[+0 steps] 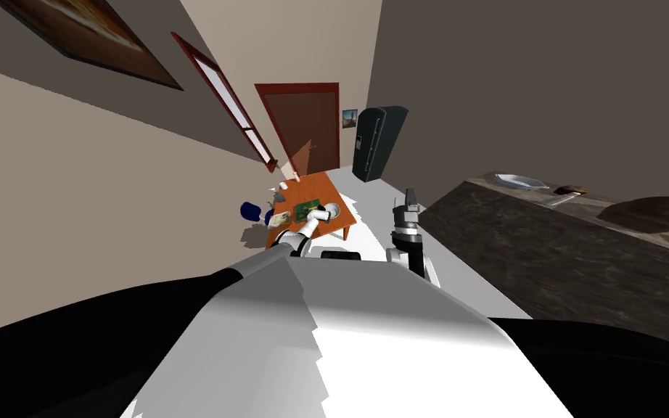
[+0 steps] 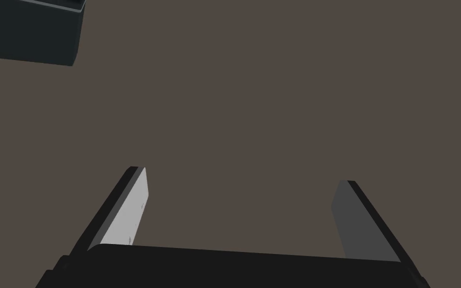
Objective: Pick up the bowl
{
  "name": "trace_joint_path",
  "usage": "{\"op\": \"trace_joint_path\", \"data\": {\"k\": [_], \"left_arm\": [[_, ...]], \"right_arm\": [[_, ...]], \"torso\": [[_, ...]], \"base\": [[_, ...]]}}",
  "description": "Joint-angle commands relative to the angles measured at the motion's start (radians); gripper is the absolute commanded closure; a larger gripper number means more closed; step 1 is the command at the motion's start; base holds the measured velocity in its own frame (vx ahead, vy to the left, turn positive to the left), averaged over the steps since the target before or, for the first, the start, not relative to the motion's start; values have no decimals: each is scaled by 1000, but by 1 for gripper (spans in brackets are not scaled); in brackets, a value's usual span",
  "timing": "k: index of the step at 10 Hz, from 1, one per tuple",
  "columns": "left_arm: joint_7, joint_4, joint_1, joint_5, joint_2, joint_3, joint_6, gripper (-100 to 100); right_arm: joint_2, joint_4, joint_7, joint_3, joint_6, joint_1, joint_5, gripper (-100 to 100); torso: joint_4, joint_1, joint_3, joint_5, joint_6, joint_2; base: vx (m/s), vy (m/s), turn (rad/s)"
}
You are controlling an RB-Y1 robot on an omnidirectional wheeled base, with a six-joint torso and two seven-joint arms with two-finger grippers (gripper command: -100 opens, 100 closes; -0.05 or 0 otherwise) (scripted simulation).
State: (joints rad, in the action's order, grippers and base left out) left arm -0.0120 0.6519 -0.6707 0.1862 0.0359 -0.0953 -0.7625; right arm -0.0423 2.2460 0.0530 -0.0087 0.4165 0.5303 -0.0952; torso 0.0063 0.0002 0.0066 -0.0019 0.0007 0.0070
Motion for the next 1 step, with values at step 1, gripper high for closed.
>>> {"op": "trace_joint_path", "data": {"k": [1], "left_arm": [[0, 0, 0, 0, 0, 0, 0, 0]], "right_arm": [[0, 0, 0, 0, 0, 0, 0, 0]], "torso": [[0, 0, 0, 0, 0, 0]], "base": [[0, 0, 0]]}}
